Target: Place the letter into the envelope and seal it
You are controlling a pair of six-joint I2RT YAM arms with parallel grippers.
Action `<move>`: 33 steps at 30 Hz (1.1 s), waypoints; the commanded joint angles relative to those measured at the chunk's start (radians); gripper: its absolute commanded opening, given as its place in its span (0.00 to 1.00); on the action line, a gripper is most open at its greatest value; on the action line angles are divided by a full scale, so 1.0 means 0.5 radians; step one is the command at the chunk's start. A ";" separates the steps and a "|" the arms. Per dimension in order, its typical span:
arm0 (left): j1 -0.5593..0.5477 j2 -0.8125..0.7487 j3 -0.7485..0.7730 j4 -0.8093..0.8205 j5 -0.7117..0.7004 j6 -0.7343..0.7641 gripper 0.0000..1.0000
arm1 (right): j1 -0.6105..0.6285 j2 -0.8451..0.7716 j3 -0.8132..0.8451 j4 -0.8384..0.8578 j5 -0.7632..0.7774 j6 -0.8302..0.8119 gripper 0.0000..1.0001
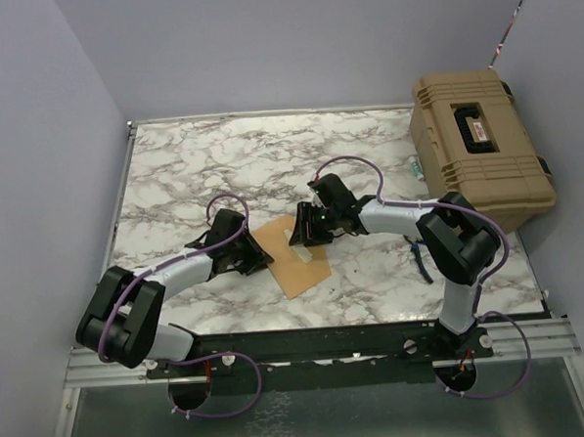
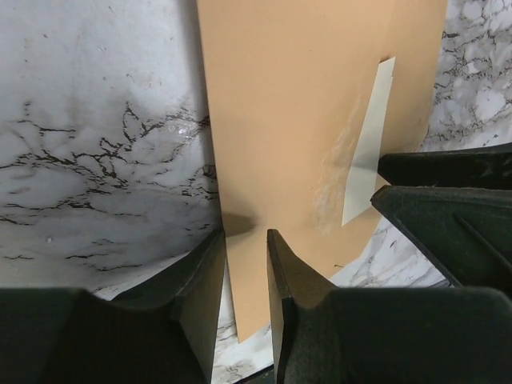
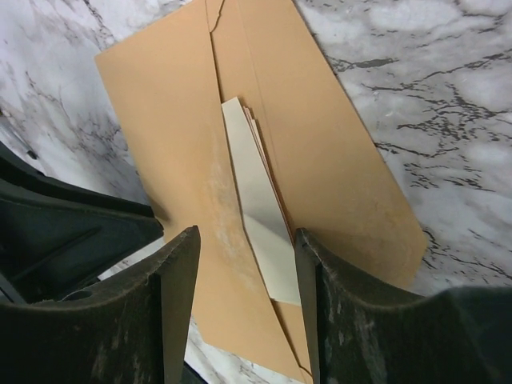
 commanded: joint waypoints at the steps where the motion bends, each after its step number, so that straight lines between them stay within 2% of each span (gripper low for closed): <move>1: -0.014 0.094 -0.059 -0.121 -0.002 0.084 0.30 | 0.028 0.065 -0.067 0.102 -0.120 0.128 0.55; 6: -0.014 0.123 -0.053 -0.086 0.009 0.094 0.30 | 0.039 0.082 -0.121 0.269 -0.242 0.240 0.55; 14: -0.014 0.149 -0.052 -0.059 -0.007 0.116 0.30 | 0.042 0.109 -0.142 0.328 -0.287 0.282 0.55; 20: -0.011 0.052 -0.054 -0.061 -0.079 0.116 0.31 | 0.038 -0.099 -0.074 0.080 -0.006 0.173 0.55; 22: -0.011 0.020 -0.034 -0.064 -0.099 0.142 0.36 | 0.035 -0.226 -0.026 -0.025 0.137 0.091 0.55; 24: -0.009 -0.016 -0.013 -0.070 -0.107 0.165 0.48 | 0.032 -0.320 0.028 -0.142 0.316 -0.017 0.56; 27: -0.007 -0.079 0.003 -0.084 -0.140 0.181 0.61 | -0.001 -0.405 0.131 -0.350 0.623 -0.195 0.56; 33: 0.001 -0.113 0.178 -0.213 -0.278 0.376 0.75 | -0.244 -0.460 0.291 -0.694 1.173 -0.558 0.58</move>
